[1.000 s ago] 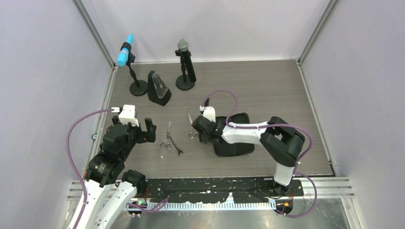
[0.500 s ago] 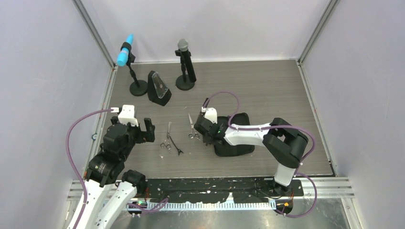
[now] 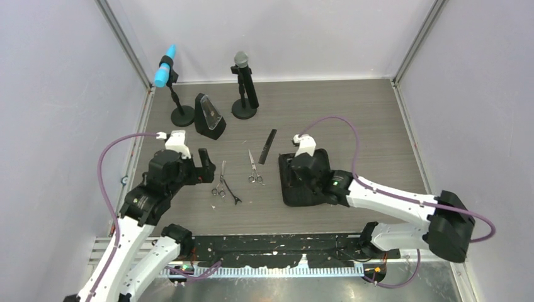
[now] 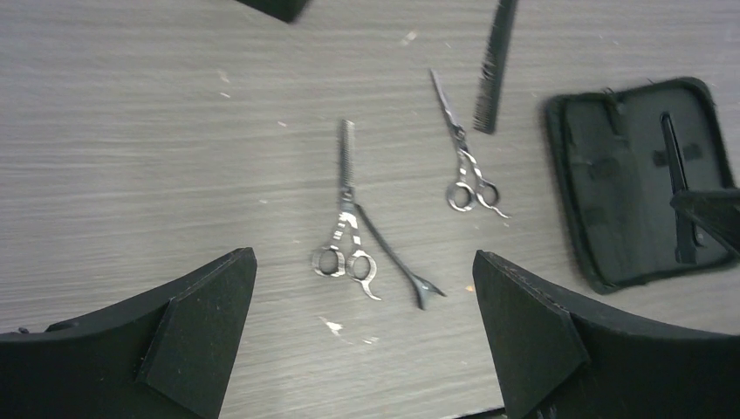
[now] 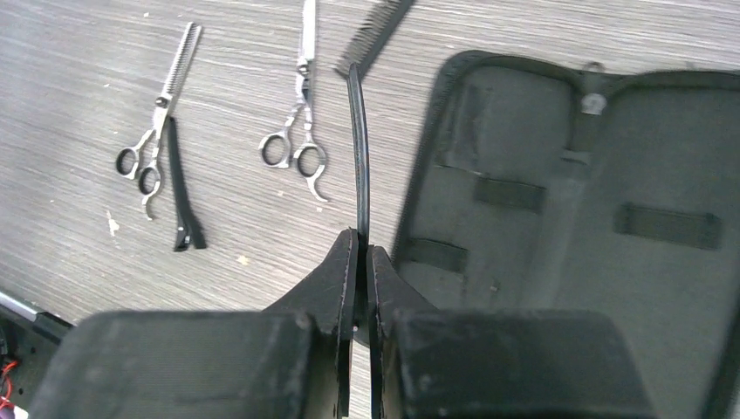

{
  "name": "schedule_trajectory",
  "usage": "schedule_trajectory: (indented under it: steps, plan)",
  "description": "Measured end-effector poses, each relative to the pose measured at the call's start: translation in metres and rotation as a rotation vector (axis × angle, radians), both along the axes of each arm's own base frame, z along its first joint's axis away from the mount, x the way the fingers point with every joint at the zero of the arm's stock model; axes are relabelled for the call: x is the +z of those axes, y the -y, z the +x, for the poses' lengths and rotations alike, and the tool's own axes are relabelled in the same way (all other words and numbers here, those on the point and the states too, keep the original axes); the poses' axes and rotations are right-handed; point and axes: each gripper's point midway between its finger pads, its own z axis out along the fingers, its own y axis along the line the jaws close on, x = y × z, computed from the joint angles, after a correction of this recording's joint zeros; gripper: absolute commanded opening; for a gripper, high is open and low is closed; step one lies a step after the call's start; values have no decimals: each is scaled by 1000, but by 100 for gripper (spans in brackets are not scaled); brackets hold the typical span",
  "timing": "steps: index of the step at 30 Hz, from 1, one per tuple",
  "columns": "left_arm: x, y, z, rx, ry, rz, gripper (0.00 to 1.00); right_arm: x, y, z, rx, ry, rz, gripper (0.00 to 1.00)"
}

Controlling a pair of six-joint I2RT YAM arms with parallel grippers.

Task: Sort the hair-cutting tools
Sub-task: Move the hairdressing tool bag to the center of the board.

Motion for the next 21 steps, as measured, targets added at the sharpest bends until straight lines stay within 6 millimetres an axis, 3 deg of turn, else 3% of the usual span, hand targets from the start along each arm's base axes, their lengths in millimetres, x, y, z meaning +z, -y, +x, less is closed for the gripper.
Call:
schedule_trajectory:
  steps: [6,10,13,17,21]
  plan:
    - [-22,54,7,-100,-138,-103,100,-13,61,3,-81,-19,4,5]
    - [-40,96,10,-169,-224,-127,100,-28,92,-8,-104,-52,6,5]
    - [-52,125,12,-210,-290,-118,100,-36,107,-14,-119,-70,15,5]
    - [-53,167,19,-262,-318,-117,100,-51,123,-20,-143,-110,22,5]
    - [-58,208,28,-304,-343,-96,100,-62,127,-25,-146,-147,20,5]
